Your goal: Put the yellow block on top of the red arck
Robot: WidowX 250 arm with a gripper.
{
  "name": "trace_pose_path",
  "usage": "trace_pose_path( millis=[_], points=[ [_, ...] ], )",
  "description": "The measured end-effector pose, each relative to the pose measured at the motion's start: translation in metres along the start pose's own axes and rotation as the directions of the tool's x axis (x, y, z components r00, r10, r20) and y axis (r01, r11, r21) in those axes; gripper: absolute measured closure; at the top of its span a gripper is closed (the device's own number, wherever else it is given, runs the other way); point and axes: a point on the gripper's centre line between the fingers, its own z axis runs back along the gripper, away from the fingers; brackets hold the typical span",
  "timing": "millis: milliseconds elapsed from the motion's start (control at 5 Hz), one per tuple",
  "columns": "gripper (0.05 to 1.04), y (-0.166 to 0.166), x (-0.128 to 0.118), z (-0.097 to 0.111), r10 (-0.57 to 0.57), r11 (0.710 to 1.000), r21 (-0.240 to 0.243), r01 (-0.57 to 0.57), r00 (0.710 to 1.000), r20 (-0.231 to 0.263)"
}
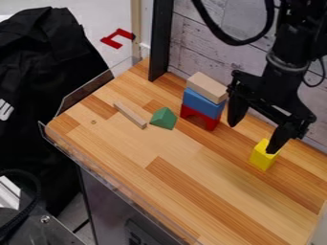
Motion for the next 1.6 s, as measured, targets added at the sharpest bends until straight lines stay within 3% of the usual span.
trace_pose_path(
  millis=[400, 600, 1000, 1600],
  points=[
    [0.083, -0.001, -0.001, -0.020, 0.003, 1.000, 0.012, -0.002, 0.996, -0.087],
    [0.083, -0.004, -0.001, -0.021, 0.026, 1.000, 0.000, -0.026, 0.996, -0.085],
    [0.083, -0.011, 0.000, -0.041, 0.019, 0.999, -0.027, -0.023, 0.989, -0.146],
    [0.084, -0.020, 0.013, -0.057, 0.004, 1.000, -0.016, -0.007, 0.982, -0.187]
  ],
)
